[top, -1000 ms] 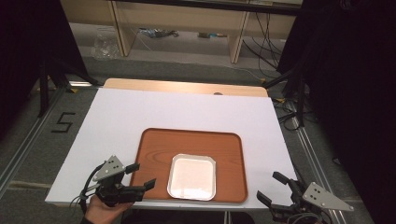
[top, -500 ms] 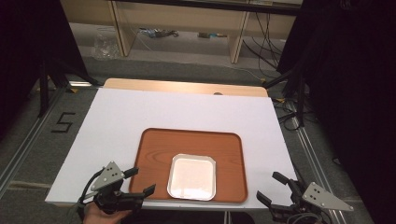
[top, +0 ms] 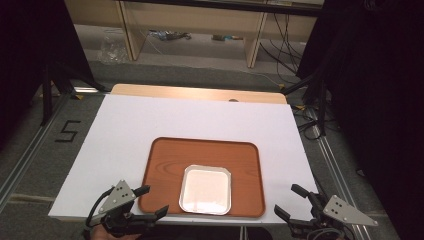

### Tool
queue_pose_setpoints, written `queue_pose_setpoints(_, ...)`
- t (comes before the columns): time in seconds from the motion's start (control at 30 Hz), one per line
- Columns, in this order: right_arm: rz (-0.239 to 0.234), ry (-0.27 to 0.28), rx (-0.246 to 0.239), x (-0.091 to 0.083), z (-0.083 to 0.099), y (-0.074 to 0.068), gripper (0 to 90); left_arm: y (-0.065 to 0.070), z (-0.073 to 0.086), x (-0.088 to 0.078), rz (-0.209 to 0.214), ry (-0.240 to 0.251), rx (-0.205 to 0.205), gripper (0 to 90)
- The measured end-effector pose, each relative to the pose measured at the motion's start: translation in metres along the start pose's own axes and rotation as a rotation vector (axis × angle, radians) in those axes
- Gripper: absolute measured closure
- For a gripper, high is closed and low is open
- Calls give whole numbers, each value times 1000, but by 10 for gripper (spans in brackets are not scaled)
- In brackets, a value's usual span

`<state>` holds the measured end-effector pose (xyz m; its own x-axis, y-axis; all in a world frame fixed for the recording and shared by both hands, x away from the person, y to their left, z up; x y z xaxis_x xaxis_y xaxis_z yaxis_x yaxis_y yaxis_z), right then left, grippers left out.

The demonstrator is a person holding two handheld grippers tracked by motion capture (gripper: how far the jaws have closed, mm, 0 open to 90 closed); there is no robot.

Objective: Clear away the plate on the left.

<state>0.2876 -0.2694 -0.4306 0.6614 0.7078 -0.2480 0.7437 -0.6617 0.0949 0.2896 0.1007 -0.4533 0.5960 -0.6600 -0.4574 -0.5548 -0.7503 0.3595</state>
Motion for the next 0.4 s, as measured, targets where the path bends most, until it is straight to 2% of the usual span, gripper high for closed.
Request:
queue_pose_setpoints(0.23, 3, 7, 2, 0, -1, 0, 151, -1, 0, 0, 2, -1, 7, 172)
queue_pose_setpoints(0.27, 3, 7, 2, 0, -1, 0, 151, -2, -1, 0, 14, -1, 37, 172)
queue_pose_setpoints(0.33, 4, 10, 3, 0, -1, 0, 151, -2, -1, 0, 8, -4, 30, 172)
queue_pose_setpoints(0.4, 2, 6, 1, 0, -1, 0, 151, -2, 0, 0, 3, -4, 6, 172)
Point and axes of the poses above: each handheld gripper's, and its own axes: x roughly forward along the jaws, z roughly out of its underside, y roughly to its right, the point moved 8 cm from there along x, roughly forward along the jaws, and after that the axes turned 11 degrees about -x, right-handed, at the moved point
